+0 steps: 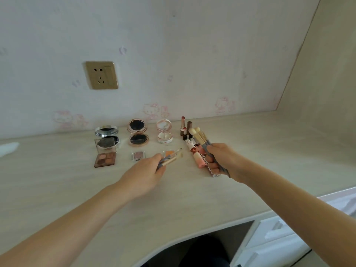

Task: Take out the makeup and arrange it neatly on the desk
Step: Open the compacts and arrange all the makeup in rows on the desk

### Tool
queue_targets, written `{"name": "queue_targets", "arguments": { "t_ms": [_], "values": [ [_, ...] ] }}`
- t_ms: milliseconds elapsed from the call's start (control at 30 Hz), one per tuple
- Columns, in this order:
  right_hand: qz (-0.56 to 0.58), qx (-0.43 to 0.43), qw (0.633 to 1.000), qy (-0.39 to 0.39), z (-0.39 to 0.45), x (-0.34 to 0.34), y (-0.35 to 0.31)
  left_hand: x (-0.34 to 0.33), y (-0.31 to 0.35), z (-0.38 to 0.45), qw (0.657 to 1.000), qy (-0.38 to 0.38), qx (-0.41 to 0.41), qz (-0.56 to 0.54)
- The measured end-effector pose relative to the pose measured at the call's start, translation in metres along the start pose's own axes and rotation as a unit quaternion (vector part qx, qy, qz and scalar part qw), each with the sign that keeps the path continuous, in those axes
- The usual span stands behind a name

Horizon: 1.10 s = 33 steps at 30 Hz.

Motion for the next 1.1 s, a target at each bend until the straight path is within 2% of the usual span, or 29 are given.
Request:
{"name": "queue_targets", "arguments": {
  "t_ms": [133, 300, 867, 967, 1100],
  "values": [
    [-0.012, -0.010, 1.000, -0.015, 0.005, -0.030, 0.003, 0.004, -0.024, -0.019, 0.995, 0.002, 0.010, 0.103],
    [-0.001, -0.011, 1.000, -0.022, 0.006, -0.054, 0.003, 0.007, -0.041, -0.028, 0.984, -0.007, 0.015, 0.177],
    [-0.033, -0.085, 0.995, -0.038, 0.007, -0.082, 0.014, 0.019, -0.055, -0.028, 0.979, 0.057, -0.014, 0.194],
    [0.031, -0.098, 0.994, -0.038, 0.002, -0.085, 0.016, 0.019, -0.054, -0.030, 0.981, 0.055, -0.022, 0.185],
    [0.267, -0.124, 0.953, -0.072, -0.011, -0.111, 0.026, 0.020, -0.052, -0.033, 0.981, 0.056, -0.033, 0.184]
  ]
}}
Point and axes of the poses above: each hand's wrist, its own z-axis towards the middle knuckle, its own x-axis out of the back of the hand, y = z × x, the point moved 9 cm from there along z, towards the middle knuckle, and after that the axes turned 12 degrees about -y, right-handed, at the moved point
